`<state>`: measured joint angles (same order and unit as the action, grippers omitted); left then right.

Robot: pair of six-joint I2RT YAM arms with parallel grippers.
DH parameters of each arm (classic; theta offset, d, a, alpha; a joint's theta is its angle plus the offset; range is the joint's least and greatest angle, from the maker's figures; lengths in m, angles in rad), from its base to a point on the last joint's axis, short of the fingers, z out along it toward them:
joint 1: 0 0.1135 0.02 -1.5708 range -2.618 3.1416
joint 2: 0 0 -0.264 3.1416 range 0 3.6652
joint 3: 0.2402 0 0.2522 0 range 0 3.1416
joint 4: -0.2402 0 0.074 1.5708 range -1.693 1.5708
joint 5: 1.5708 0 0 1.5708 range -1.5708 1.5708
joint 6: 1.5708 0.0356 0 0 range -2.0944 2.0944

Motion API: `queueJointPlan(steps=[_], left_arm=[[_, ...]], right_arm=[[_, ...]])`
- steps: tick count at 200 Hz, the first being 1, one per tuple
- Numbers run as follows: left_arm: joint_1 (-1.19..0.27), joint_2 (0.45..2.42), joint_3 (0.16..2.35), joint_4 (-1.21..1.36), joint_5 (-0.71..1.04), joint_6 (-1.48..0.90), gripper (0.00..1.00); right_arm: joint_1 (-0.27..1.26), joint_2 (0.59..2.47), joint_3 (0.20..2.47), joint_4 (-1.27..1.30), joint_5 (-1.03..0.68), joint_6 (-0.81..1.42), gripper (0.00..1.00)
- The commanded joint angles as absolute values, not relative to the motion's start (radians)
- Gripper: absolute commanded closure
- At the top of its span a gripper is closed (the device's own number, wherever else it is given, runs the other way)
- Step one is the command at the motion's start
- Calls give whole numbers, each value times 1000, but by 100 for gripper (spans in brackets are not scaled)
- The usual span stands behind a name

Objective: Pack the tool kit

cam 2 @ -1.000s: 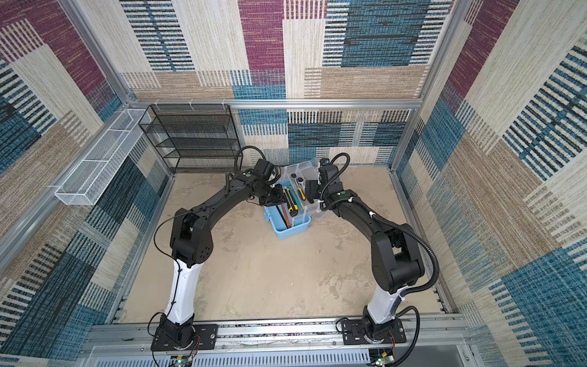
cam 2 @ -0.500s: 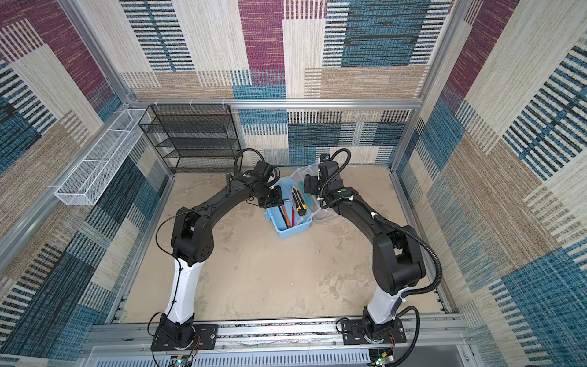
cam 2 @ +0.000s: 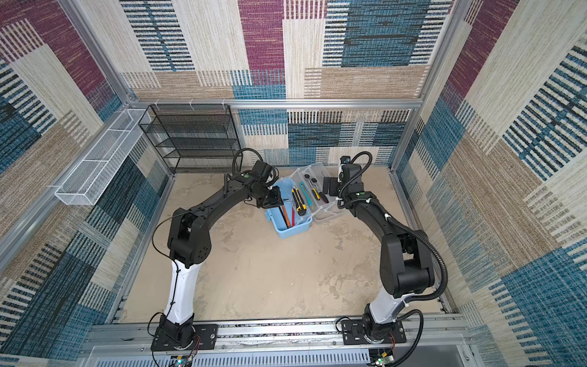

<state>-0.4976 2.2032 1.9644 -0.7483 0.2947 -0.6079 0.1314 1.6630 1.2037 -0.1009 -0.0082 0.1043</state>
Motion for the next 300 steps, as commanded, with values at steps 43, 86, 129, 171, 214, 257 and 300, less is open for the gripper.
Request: queueJointPlan(steps=[43,86,129,171,214,257,300], left_arm=[[-497,2048,1767,-741,227,-555,56],[-496,2000,1608,-646,273,-590,54],[-497,2008,1573,-600,311,-612,54],[-498,2040,1588,-600,323,-609,57],[-497,2046,1588,-595,332,-608,59],[-497,2049,1585,-593,331,-604,60],[-494,2051,1576,-588,333,-600,60]], right_arm=[[37,1697,1149,48,-278,57,0],[32,1754,1167,61,-412,54,4],[32,1764,1156,59,-471,53,9],[34,1752,1147,47,-496,57,15],[39,1757,1150,23,-521,59,21],[62,1720,1143,13,-544,74,24],[102,1694,1134,6,-521,91,24]])
